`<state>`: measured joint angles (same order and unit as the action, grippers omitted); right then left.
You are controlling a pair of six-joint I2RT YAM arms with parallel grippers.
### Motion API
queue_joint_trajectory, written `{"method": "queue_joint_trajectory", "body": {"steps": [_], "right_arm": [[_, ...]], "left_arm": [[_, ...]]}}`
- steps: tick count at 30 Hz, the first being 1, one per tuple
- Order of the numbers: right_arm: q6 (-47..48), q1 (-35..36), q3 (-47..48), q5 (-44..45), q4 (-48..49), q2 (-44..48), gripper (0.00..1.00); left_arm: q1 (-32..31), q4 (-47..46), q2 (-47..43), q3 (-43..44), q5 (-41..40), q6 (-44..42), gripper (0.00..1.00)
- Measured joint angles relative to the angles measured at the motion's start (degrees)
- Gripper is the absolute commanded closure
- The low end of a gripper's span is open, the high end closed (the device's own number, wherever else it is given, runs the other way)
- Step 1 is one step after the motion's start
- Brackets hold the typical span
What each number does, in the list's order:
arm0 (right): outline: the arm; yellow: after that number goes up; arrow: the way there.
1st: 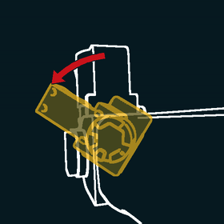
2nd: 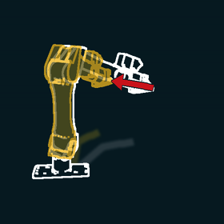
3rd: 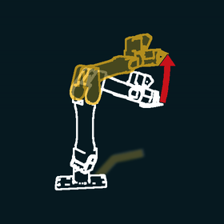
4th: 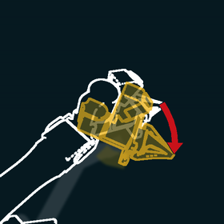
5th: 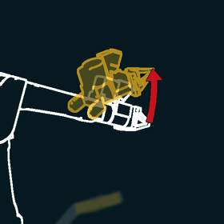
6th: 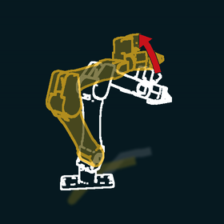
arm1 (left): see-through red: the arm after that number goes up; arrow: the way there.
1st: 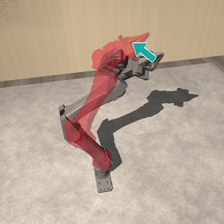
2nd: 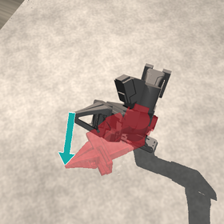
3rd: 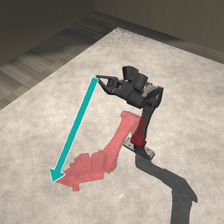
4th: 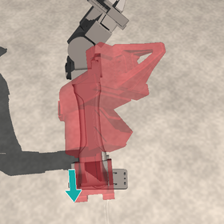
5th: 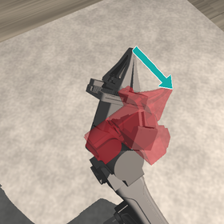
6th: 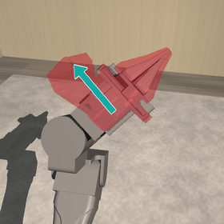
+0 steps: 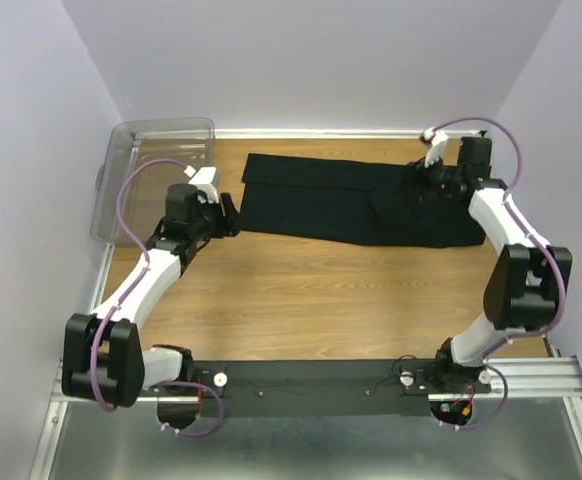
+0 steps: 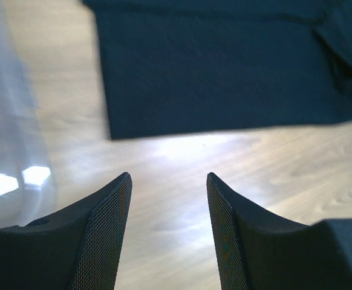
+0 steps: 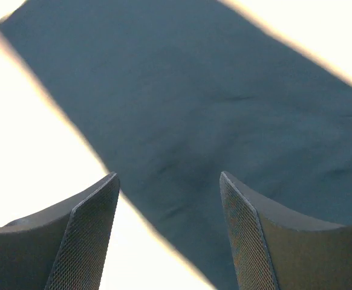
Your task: Fold and stack the t-shirts
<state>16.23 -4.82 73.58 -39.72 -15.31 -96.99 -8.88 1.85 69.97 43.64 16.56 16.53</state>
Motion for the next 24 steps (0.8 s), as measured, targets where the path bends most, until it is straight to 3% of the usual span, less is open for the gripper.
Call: {"method": "queue_joint_trajectory", "body": {"steps": [3, 8, 12, 18, 24], "right_arm": [[3.0, 3.6, -7.2, -1.7, -2.8, 6.8, 0.25], [2.2, 5.1, -13.6, 10.7, -3.9, 11.3, 0.28], [0.5, -4.1, -18.0, 19.2, -1.8, 12.7, 0.33], [1.4, -20.1, -18.4, 21.5, 0.6, 10.1, 0.35], [3.4, -25.0, -16.9, 19.2, 0.8, 1.8, 0.35]], "left_arm": [[-4.1, 0.9, 1.7, 0.0, -0.8, 3.1, 0.39], [-8.1, -1.9, 0.3, -3.2, -3.2, 9.3, 0.37], [-8.0, -4.8, -3.0, -9.3, -6.1, 13.0, 0.35], [-8.0, -7.8, -2.9, -12.5, -8.3, 15.5, 0.35], [-8.1, -10.8, 2.6, -10.4, -8.4, 16.2, 0.36]]}}
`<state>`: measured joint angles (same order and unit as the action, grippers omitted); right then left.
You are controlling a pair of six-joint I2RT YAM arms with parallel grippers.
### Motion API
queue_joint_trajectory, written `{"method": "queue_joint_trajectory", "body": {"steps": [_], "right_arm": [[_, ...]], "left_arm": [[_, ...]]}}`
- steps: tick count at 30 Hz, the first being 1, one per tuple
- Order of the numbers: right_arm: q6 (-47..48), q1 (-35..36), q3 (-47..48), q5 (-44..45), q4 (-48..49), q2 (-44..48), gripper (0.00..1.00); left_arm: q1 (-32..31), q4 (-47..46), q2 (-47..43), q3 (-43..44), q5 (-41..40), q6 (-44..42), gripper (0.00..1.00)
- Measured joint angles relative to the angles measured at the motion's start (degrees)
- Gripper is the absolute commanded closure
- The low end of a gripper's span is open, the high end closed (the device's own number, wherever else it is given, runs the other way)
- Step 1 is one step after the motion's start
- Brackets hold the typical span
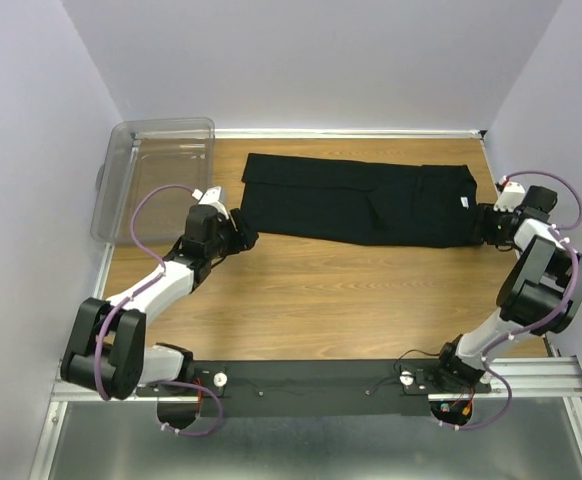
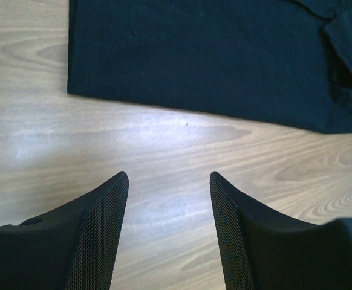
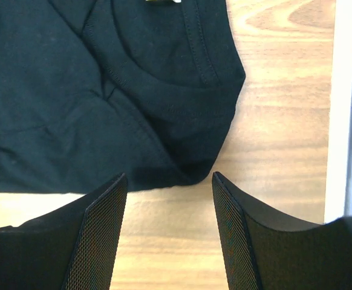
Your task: Fold and stack the t-shirts
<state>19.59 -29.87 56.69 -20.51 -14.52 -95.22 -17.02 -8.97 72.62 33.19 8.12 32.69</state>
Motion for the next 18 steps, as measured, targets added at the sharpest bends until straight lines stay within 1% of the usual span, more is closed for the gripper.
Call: {"method": "queue_joint_trajectory", "body": {"steps": [8, 12, 15, 18], "right_arm": [[1.0, -0.6, 4.5, -4.3, 0.0, -5.0, 0.36], [1.2, -0.6, 6.3, -5.4, 0.2, -7.6, 0.38], [1.7, -0.6, 6.3, -5.8, -0.1, -8.7, 0.42], [2.4, -0.6, 6.2, -5.9, -0.1, -8.7, 0.55]], "left_arm": [[-0.2, -3.6, 7.7, 3.3, 0.0, 0.8, 0.36], [-0.3, -4.3, 11.1, 5.1, 0.0, 0.9, 0.37], [-0.3, -4.7, 12.9, 6.2, 0.0, 0.9, 0.37], [-0.4, -5.1, 14.1, 6.8, 0.1, 0.8, 0.37]]}}
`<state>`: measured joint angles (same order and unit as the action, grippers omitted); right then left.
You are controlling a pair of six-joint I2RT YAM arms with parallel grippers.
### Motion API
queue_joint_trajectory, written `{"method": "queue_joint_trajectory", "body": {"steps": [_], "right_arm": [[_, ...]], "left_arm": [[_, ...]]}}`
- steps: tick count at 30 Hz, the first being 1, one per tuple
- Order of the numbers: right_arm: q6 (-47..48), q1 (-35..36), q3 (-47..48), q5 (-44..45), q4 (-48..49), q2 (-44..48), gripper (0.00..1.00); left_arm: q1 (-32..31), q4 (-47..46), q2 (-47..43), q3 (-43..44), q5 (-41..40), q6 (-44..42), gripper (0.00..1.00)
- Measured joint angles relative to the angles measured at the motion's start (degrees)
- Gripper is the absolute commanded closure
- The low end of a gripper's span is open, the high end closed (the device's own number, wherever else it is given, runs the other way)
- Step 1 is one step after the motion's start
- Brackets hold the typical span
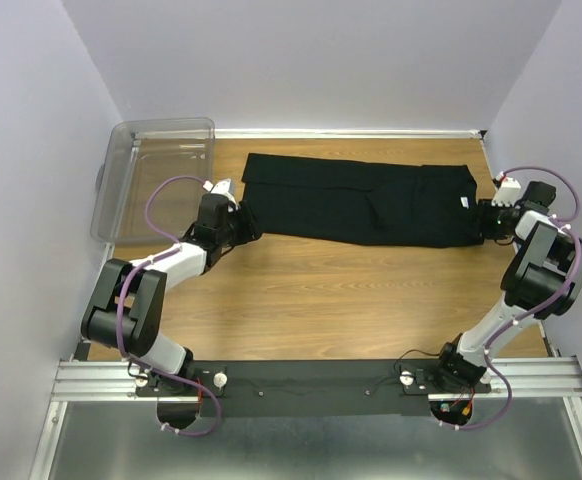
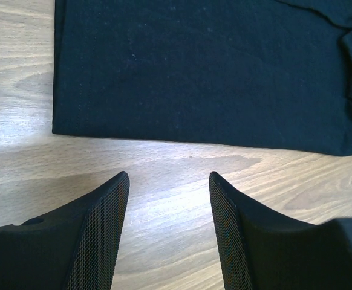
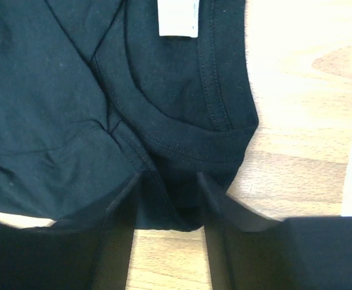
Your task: Fold and stack the t-shirts
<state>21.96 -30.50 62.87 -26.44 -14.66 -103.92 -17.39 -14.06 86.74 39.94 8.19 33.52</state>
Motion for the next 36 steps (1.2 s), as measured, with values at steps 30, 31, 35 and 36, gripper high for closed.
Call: {"method": "queue_joint_trajectory", "body": {"steps": [30, 31, 35, 36], "right_arm": [[4.1, -2.7, -6.4, 4.5, -0.2, 7.4, 0.99], [4.3, -3.0, -6.9, 4.8, -0.2, 7.6, 0.99], [5.2, -3.2, -8.5, 5.7, -0.3, 8.9, 0.99], [5.4, -3.2, -8.7, 6.0, -0.3, 9.2, 0.99]], "left_arm": [[0.0, -0.1, 1.1, 0.4, 0.0, -1.2, 0.37], [0.0, -0.1, 1.1, 0.5, 0.0, -1.2, 0.37], [0.0, -0.1, 1.1, 0.4, 0.0, -1.4, 0.37], [0.0, -0.1, 1.1, 0.5, 0.0, -1.5, 0.37]]}}
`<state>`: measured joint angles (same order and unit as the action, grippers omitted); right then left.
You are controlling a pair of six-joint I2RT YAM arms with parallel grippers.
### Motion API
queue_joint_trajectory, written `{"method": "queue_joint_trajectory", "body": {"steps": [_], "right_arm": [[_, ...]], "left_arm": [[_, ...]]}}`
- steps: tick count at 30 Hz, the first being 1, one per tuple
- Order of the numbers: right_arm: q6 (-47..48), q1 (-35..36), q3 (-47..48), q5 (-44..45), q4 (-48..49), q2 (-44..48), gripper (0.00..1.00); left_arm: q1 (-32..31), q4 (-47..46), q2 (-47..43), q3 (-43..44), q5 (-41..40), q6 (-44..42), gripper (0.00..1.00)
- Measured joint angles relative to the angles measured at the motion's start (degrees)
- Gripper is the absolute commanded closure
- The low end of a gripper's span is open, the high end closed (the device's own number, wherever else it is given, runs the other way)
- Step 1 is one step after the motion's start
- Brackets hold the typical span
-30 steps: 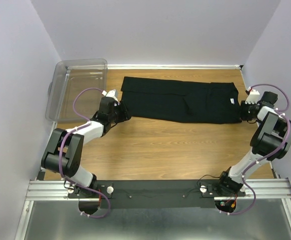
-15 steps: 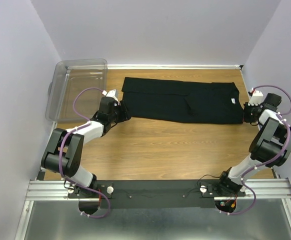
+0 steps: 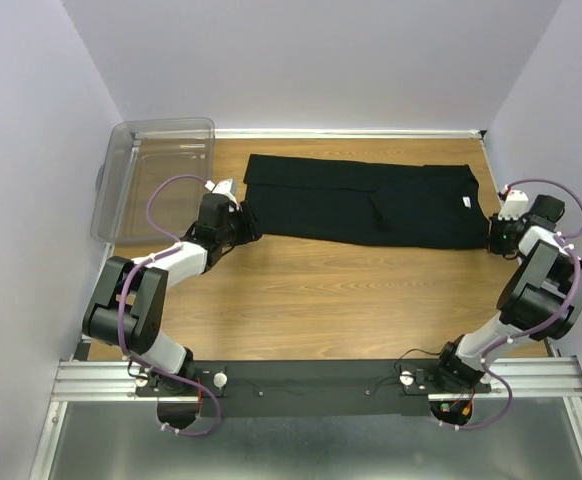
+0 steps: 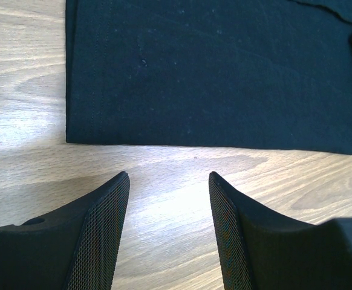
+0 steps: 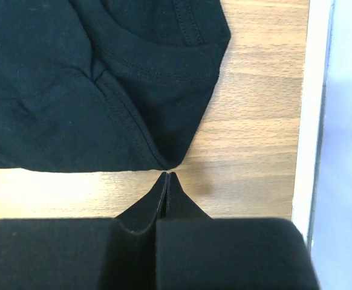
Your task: Fold and stack the t-shirts
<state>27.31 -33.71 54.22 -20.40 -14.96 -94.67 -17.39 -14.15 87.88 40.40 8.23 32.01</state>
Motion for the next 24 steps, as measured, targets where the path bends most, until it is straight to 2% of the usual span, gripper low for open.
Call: {"method": "queue_joint_trajectory", "body": {"steps": [3, 4, 6, 8, 11, 12, 15, 16, 17, 22, 24], "right_arm": [[0.4, 0.0, -0.1, 0.5, 0.0, 0.3, 0.99], [0.5, 0.0, -0.1, 0.6, 0.0, 0.3, 0.96], [0.8, -0.2, -0.1, 0.7, 0.0, 0.3, 0.82], [1.1, -0.3, -0.1, 0.6, 0.0, 0.4, 0.81], [1.2, -0.5, -0.1, 0.4, -0.1, 1.2, 0.69], [1.2, -0.5, -0.1, 0.2, -0.2, 2.0, 0.54], [1.8, -0.5, -0.1, -1.2, -0.3, 4.6, 0.28], [2.0, -0.5, -0.1, -2.3, -0.5, 5.9, 0.12], [2.9, -0.5, -0.1, -3.1, -0.6, 6.8, 0.03], [8.7, -0.6, -0.1, -14.3, -5.1, 12.3, 0.0], [11.6, -0.6, 0.3, -19.9, -8.6, 12.8, 0.0]], "left_arm": [[0.0, 0.1, 0.0, 0.1, 0.0, -0.3, 0.37], [0.0, 0.1, 0.0, 0.2, 0.0, -0.4, 0.37], [0.0, 0.2, 0.0, 0.5, 0.0, -0.7, 0.37], [0.0, 0.3, 0.0, 0.6, 0.0, -0.8, 0.37], [0.0, 0.6, -0.4, 0.8, -0.1, -1.1, 0.37], [0.0, 0.9, -1.0, 0.8, -0.4, -1.3, 0.36], [0.0, 1.8, -3.8, 0.8, -1.8, -2.0, 0.34], [0.0, 1.9, -5.3, 0.8, -2.5, -2.1, 0.33], [0.0, 1.8, -6.8, 0.8, -3.1, -2.2, 0.32], [0.0, -3.1, -14.7, -1.9, -4.8, -2.0, 0.28], [0.0, -5.2, -14.8, -2.0, -4.8, -2.1, 0.28]]}}
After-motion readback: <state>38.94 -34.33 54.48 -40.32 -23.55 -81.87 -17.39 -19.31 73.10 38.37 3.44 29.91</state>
